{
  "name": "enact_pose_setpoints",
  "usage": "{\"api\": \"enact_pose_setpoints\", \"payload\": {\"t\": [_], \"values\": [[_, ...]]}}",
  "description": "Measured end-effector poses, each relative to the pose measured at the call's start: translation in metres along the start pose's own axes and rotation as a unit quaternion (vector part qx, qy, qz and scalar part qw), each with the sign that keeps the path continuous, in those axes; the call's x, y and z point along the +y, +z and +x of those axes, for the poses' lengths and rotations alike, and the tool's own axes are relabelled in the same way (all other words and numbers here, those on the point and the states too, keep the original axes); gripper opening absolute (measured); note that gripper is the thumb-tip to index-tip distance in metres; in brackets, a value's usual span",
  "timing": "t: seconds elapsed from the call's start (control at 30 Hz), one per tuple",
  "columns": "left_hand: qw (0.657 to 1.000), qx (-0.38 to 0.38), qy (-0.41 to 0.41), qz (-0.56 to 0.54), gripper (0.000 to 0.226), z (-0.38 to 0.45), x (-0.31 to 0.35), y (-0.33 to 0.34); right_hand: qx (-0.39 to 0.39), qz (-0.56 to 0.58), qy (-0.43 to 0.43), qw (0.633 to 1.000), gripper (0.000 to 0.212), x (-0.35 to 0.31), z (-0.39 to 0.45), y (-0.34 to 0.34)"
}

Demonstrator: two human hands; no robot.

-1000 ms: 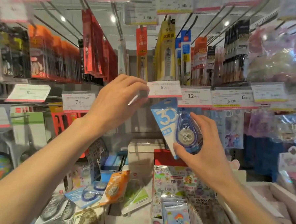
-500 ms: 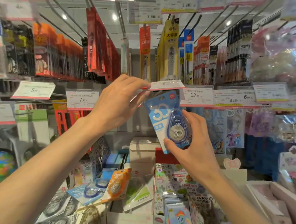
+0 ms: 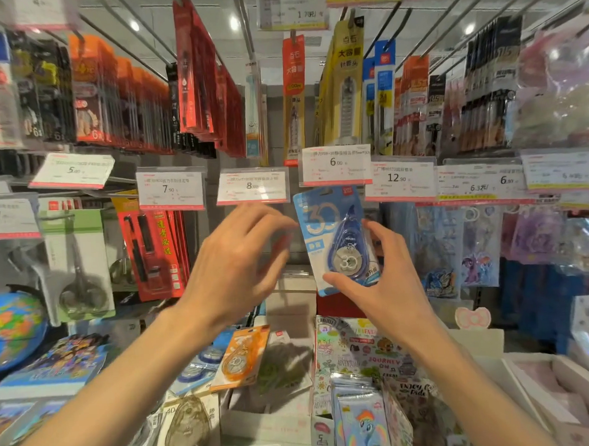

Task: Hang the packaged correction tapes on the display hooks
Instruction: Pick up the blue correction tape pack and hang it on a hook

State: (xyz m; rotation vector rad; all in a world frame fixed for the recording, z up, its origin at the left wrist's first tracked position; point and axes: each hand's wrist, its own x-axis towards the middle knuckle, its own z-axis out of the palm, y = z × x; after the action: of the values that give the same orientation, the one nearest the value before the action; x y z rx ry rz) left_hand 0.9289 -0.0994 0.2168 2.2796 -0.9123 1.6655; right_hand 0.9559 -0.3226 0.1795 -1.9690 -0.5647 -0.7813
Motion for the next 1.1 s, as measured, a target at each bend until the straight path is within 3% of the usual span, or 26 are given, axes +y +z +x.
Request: {"api": "enact_pose_setpoints", "payload": {"t": [0.07, 0.17, 0.33, 0.47, 0.6, 0.8, 1.1], "values": [[0.995, -0.019, -0.075, -0.054, 0.016, -0.012, 0.007, 0.012, -0.013, 0.009, 0.001, 1.0, 0.078, 0.003, 0.001, -0.001], [0.962, -0.048, -0.217, -0.16, 0.027, -0.02, 0.008, 0.037, -0.022, 0.026, 0.006, 0.999, 0.066, 0.007, 0.004, 0.001], [0.908, -0.054, -0.312, -0.275, 0.044, -0.015, 0.011, 0.06, -0.006, 0.025, 0.015, 1.0, 0.059, 0.018, 0.009, 0.011], [0.913, -0.043, -0.336, -0.227, 0.048, -0.011, 0.001, 0.079, -0.002, -0.005, 0.023, 1.0, 0.06, 0.02, 0.018, 0.024], [0.926, -0.094, -0.332, -0.151, 0.042, -0.008, -0.018, 0.106, 0.001, -0.034, 0.047, 0.998, 0.059, 0.024, 0.034, 0.037], [0.927, -0.11, -0.307, -0.183, 0.068, 0.001, -0.027, 0.123, -0.028, -0.091, 0.096, 0.991, 0.059, 0.027, 0.048, 0.045], [0.926, -0.163, -0.317, -0.122, 0.068, -0.005, -0.023, 0.123, -0.039, -0.055, 0.097, 0.993, 0.058, 0.033, 0.043, 0.041]]}}
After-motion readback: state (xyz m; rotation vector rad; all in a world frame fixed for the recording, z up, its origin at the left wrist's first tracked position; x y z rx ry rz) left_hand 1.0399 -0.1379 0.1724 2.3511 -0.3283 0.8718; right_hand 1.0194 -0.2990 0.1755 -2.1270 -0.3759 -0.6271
